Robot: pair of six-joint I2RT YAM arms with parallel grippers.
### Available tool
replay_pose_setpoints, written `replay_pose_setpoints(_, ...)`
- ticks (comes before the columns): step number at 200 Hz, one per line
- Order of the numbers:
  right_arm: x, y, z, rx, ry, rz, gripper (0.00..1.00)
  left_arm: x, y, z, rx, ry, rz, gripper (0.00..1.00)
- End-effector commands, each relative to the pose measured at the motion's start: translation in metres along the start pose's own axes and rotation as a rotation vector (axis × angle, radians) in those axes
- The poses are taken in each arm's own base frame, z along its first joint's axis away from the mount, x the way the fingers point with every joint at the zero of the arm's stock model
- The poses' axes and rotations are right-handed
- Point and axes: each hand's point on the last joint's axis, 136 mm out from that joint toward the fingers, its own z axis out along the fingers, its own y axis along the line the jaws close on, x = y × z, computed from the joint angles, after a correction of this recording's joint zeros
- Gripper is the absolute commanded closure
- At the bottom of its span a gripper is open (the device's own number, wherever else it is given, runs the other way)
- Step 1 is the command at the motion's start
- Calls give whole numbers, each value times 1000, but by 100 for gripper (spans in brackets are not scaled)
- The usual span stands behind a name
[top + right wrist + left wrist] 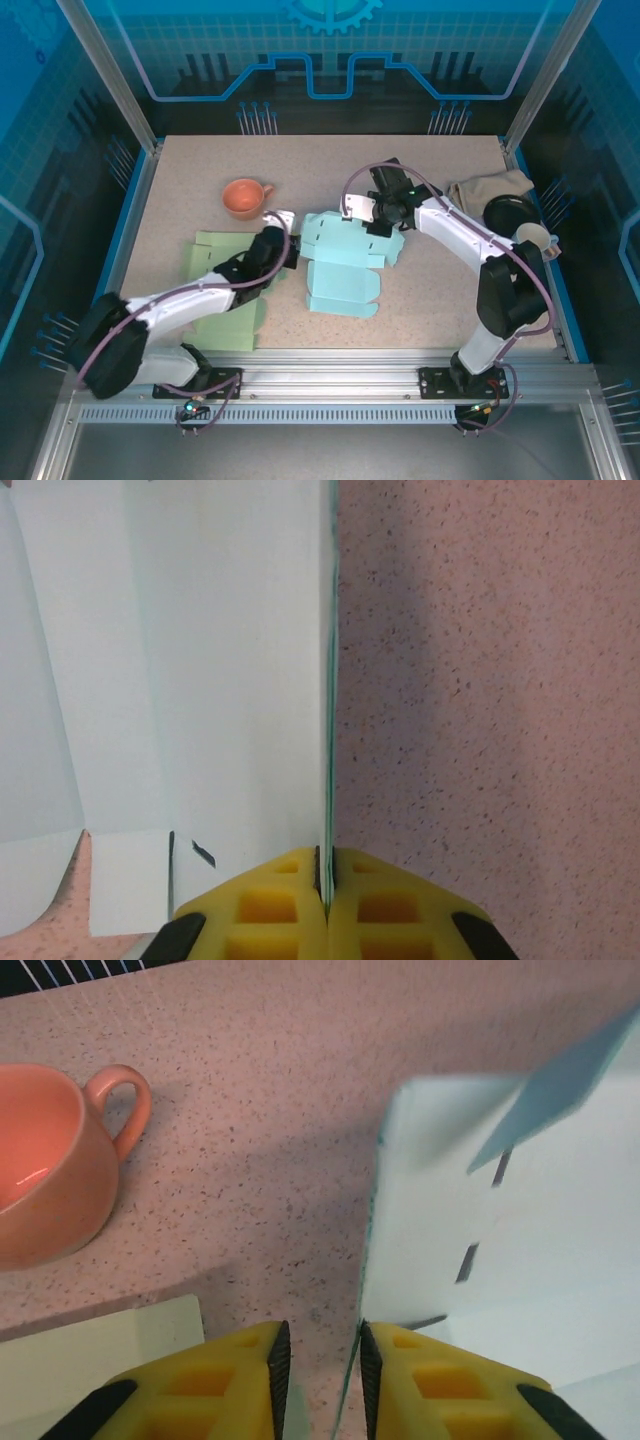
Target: Fold the paper box
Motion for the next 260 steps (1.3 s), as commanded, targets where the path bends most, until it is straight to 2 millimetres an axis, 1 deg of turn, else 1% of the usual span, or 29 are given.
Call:
replay_pose_setpoints(1,3,0,-11,20,40,53,100,-27,-2,-28,128,-41,-252,73)
replay_pose_setpoints(6,3,-2,-12,23,43,62,100,-32,-4,-34,154,-49,-289,71)
replay_pose_setpoints(14,3,-4,-13,33,47,72,100,-40,-6,-42,179,-61,-346,63)
replay_pose_setpoints(20,2,-5,-13,35,49,79,100,-45,-8,-47,194,-62,-388,60)
replay_pose_setpoints(33,1,-6,-14,40,46,85,100,-55,-13,-52,230,-63,-470,60)
replay_pose_setpoints(51,0,-4,-14,34,38,84,100,-64,-19,-49,246,-49,-567,60)
replay_pose_setpoints(65,-3,-3,-15,34,26,81,100,-71,-21,-42,233,-38,-620,62)
replay_pose_setpoints(87,-5,-2,-15,34,11,78,100,-75,-27,-22,202,4,-670,68)
replay_pose_setpoints(105,-5,-3,-16,34,10,77,100,-77,-38,-2,217,48,-698,74)
replay_pose_setpoints(115,-5,-2,-16,34,7,77,100,-79,-42,9,222,68,-712,75)
replay_pose_setpoints(126,-6,-3,-17,37,2,77,100,-77,-41,23,209,94,-730,76)
replay_pose_setpoints(141,-7,-3,-18,39,-6,78,100,-76,-42,39,227,126,-770,82)
replay_pose_setpoints(159,-7,-3,-18,37,-12,78,100,-75,-49,49,253,147,-790,85)
replay_pose_setpoints(178,-7,-5,-17,38,-13,83,100,-72,-58,54,286,175,-801,88)
replay_pose_setpoints(204,-6,-8,-16,46,-17,97,100,-54,-60,60,290,213,-825,92)
replay_pose_setpoints(215,-5,-9,-16,47,-20,109,100,-51,-63,59,303,217,-829,95)
replay_pose_setpoints(236,-5,-11,-17,52,-23,120,100,-44,-66,58,293,229,-809,96)
replay_pose_setpoints(260,-8,-9,-18,48,-39,122,100,-38,-80,59,320,257,-802,97)
